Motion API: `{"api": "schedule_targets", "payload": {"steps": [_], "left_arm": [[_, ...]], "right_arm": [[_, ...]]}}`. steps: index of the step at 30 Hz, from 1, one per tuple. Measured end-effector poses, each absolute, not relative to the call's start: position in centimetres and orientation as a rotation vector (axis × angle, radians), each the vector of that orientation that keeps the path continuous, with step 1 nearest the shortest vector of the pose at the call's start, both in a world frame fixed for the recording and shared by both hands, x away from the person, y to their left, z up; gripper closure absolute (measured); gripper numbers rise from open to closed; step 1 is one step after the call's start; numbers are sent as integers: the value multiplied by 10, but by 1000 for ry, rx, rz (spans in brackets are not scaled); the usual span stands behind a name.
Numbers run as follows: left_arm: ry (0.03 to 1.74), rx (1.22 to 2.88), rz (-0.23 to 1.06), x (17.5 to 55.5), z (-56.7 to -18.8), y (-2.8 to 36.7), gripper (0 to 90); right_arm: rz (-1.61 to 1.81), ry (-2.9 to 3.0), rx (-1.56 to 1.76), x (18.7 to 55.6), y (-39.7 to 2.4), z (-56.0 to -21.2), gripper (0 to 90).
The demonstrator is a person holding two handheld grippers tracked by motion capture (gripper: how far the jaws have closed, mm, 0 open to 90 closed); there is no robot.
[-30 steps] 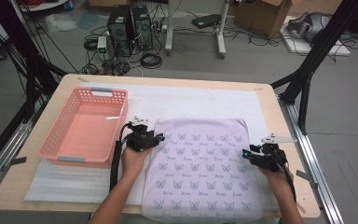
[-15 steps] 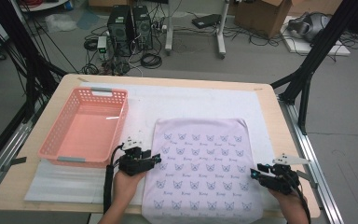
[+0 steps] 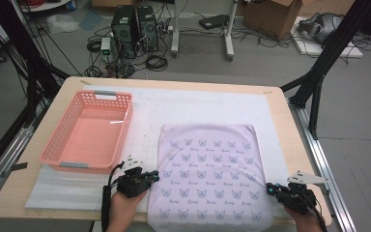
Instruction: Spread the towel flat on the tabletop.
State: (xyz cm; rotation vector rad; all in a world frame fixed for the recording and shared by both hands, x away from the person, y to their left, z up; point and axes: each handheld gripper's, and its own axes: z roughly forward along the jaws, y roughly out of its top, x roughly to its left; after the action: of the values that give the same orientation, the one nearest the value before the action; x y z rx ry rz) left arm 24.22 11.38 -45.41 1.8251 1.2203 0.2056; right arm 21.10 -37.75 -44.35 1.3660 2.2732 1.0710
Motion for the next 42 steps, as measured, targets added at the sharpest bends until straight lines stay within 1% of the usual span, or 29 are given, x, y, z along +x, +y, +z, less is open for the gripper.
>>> {"api": "schedule_targets", "payload": {"steps": [5,6,7,8,9,10,12,13,15,18,20,22,24,25,27,29,30,31,32,33,35,38,41,42], "left_arm": [[1198,1816,166,226,-456,124,863],[1181,1814,164,225,-456,124,839],[1163,1809,172,226,-456,123,764],[1150,1807,191,229,-456,122,657],[1147,1804,204,232,-455,122,572],[1144,1799,214,236,-454,121,553],[1139,1790,230,244,-451,121,547],[1134,1780,234,249,-449,121,549],[1124,1772,241,258,-446,120,549],[1090,1770,241,273,-443,116,554],[1065,1774,251,283,-441,113,579],[1075,1767,250,293,-440,111,587],[1088,1757,275,302,-440,108,607],[1095,1756,276,307,-441,106,625],[1104,1788,284,318,-440,101,636],[1128,1759,294,328,-441,96,653],[1151,1772,283,335,-441,95,662],[1174,1772,279,340,-441,94,674],[1185,1765,283,345,-441,94,680],[1195,1751,275,350,-440,94,685],[1199,1755,281,358,-440,94,686],[1215,1765,299,370,-443,92,686],[1274,1786,326,382,-447,89,683],[1285,1794,337,386,-449,88,673]], "right_arm": [[1102,2309,1383,199,-386,-442,890],[1099,2318,1389,197,-385,-441,888],[1099,2329,1384,197,-384,-441,868],[1105,2322,1386,197,-384,-440,819],[1107,2309,1376,198,-383,-440,773],[1108,2288,1373,199,-382,-439,712],[1124,2230,1364,202,-381,-436,637],[1132,2198,1350,205,-380,-434,618],[1134,2166,1322,211,-378,-432,613],[1116,2138,1299,226,-374,-432,619],[1112,2135,1296,239,-371,-432,642],[1108,2131,1295,252,-365,-433,675],[1094,2136,1285,265,-358,-435,727],[1094,2135,1290,271,-354,-436,736],[1078,2151,1295,282,-347,-438,737],[1030,2168,1298,291,-343,-443,735],[997,2180,1293,294,-342,-446,738],[999,2182,1295,294,-343,-448,752],[1007,2181,1294,293,-346,-448,799],[993,2190,1289,291,-348,-448,876],[987,2209,1306,287,-354,-445,900],[975,2208,1323,283,-363,-443,900],[1008,2214,1321,287,-366,-443,893],[1012,2214,1312,288,-365,-443,874]]}}
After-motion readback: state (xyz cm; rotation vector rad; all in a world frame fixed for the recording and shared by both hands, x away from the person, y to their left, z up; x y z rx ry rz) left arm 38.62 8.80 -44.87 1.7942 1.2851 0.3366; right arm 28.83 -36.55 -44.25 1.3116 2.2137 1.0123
